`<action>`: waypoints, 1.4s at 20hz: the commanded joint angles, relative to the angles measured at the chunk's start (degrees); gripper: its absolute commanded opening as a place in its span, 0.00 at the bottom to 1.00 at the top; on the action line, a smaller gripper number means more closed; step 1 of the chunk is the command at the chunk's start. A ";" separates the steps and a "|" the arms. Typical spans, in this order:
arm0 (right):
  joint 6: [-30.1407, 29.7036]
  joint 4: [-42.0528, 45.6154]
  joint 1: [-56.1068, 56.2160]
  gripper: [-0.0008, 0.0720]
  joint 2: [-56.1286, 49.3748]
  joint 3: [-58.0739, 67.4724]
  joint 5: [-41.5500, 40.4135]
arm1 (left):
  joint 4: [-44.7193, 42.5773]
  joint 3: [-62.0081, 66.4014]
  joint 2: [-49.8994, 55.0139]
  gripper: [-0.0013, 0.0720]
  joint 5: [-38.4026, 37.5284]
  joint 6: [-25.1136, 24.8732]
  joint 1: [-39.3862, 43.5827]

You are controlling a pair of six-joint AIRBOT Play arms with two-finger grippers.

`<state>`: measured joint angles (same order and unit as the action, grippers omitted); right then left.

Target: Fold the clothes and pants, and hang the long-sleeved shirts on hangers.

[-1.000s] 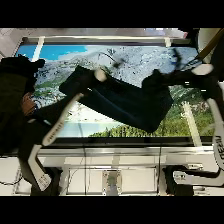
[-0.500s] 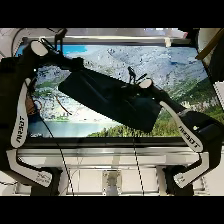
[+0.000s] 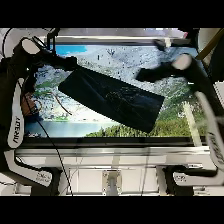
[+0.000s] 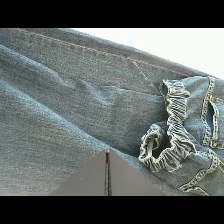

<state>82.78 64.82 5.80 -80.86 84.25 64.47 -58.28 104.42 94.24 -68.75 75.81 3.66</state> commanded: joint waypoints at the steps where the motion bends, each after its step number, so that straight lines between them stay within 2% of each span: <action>1: 3.98 9.73 -11.41 0.71 16.61 -19.87 -0.44 | -0.04 0.04 -0.04 0.04 -0.09 -0.44 -0.15; 3: 10.27 3.19 -16.00 0.71 25.55 -39.80 -17.05 | 0.00 0.04 -0.04 0.04 -0.11 -0.42 -0.04; 4: 11.28 -5.16 -18.69 0.71 27.41 -47.52 -22.03 | 0.00 0.04 -0.04 0.04 -0.11 -0.42 0.09; 5: 8.20 -14.36 -21.86 0.71 27.08 -52.35 -21.66 | 0.00 0.04 -0.04 0.04 -0.11 -0.42 0.15; 6: 0.00 -23.41 -25.49 0.71 25.33 -55.36 -17.86 | 0.00 0.04 -0.04 0.04 -0.11 -0.42 0.17; 7: -6.82 -29.53 -28.68 0.75 22.88 -56.26 -13.18 | 0.00 0.04 -0.04 0.04 -0.11 -0.42 0.17; 8: -10.49 -32.72 -31.45 0.97 20.06 -56.08 -9.60 | 0.00 0.04 -0.04 0.04 -0.13 -0.42 0.15; 12: -12.37 -33.55 -32.41 0.98 12.63 -55.63 -8.57 | -0.02 0.04 -0.04 0.04 -0.11 -0.42 0.17; 16: -17.31 -39.60 -26.49 0.97 6.99 -54.95 -12.74 | 0.02 0.04 -0.04 0.04 -0.13 -0.35 0.17; 21: -18.03 -41.05 -17.46 0.93 -0.20 -47.08 -13.38 | 0.02 0.04 -0.04 0.04 -0.13 -0.37 0.17; 22: -17.97 -41.00 -15.91 0.79 -0.74 -45.11 -13.73 | 0.02 0.04 -0.04 0.04 -0.13 -0.35 0.17; 23: -17.97 -40.83 -14.95 0.51 -0.85 -43.25 -13.75 | 0.00 0.04 -0.04 0.04 -0.17 -0.35 0.17; 24: -17.97 -40.28 -14.73 0.13 -0.79 -41.31 -12.74 | -0.02 0.04 -0.04 0.04 -0.76 -0.39 0.17; 25: -17.92 -37.75 -15.04 0.05 -0.50 -39.41 -10.49 | -0.15 0.04 -0.04 0.04 -1.77 -0.39 0.07; 28: -14.49 -22.77 -18.75 0.05 2.14 -35.23 3.41 | -1.92 0.04 -0.92 0.04 -5.51 -0.39 -0.94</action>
<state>65.63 30.72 -11.33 -80.01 44.91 57.01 -58.85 104.42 93.91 -71.16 75.44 3.31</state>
